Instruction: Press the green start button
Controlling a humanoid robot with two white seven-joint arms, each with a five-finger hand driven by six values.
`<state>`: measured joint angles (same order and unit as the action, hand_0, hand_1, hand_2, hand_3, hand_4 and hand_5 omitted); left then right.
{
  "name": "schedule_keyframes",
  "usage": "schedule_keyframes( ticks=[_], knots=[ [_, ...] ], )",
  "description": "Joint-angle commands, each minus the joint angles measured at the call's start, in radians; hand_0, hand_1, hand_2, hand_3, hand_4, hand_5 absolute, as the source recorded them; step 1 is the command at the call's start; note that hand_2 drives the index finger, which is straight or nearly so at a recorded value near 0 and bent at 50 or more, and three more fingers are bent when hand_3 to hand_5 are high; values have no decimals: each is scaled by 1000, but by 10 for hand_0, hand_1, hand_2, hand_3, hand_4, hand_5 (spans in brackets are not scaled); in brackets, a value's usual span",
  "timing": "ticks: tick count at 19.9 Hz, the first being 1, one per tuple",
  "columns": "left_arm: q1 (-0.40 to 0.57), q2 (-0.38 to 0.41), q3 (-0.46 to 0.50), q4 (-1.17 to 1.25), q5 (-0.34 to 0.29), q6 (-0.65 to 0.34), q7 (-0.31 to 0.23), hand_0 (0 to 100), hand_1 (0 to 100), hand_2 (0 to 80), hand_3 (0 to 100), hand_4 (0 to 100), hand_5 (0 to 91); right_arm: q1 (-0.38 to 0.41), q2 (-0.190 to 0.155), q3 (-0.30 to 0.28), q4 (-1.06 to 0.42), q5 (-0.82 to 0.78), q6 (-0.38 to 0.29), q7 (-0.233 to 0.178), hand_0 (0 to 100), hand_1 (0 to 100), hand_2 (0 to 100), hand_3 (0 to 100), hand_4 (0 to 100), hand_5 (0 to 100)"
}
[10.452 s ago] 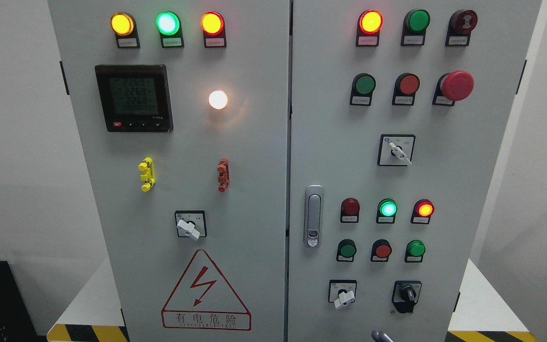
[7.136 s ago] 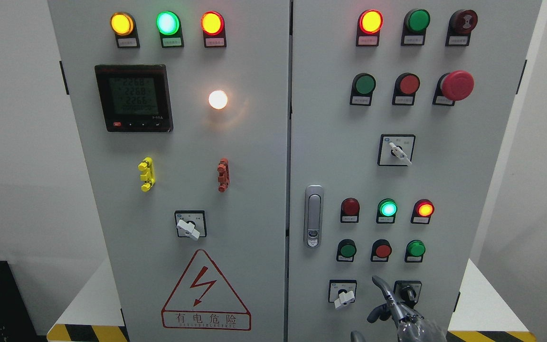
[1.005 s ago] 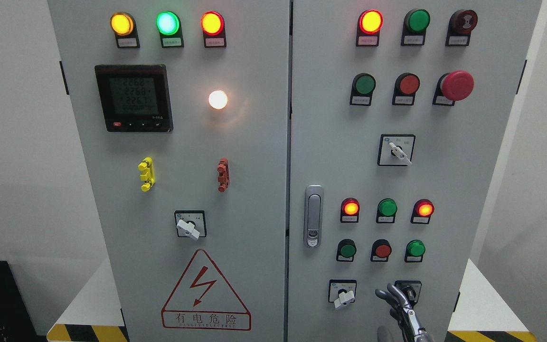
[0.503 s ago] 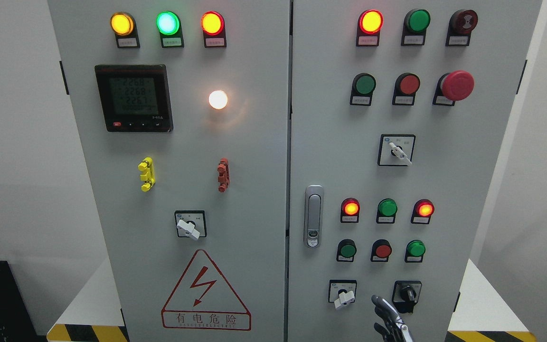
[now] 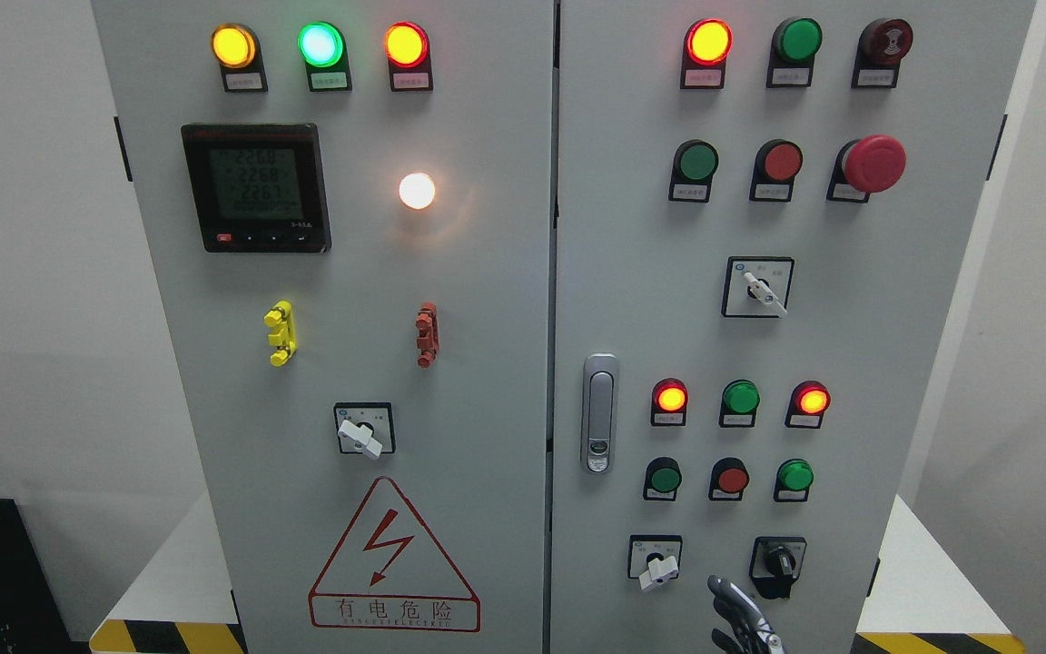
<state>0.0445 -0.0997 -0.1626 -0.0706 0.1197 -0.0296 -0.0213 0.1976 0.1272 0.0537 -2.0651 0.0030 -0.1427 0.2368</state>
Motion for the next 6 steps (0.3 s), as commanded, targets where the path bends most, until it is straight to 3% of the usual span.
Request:
schedule_keyframes(
  ticks=[1,6],
  knots=[
    [0,0,0,0,0,0,0,120,556,0,0,0,0,8,-1,0,-13,0,5,-7,422,147,0,0,0,0],
    [0,0,0,0,0,0,0,120,556,0,0,0,0,8,-1,-2,-9,0,5,-7,412,148,0,0,0,0]
  ],
)
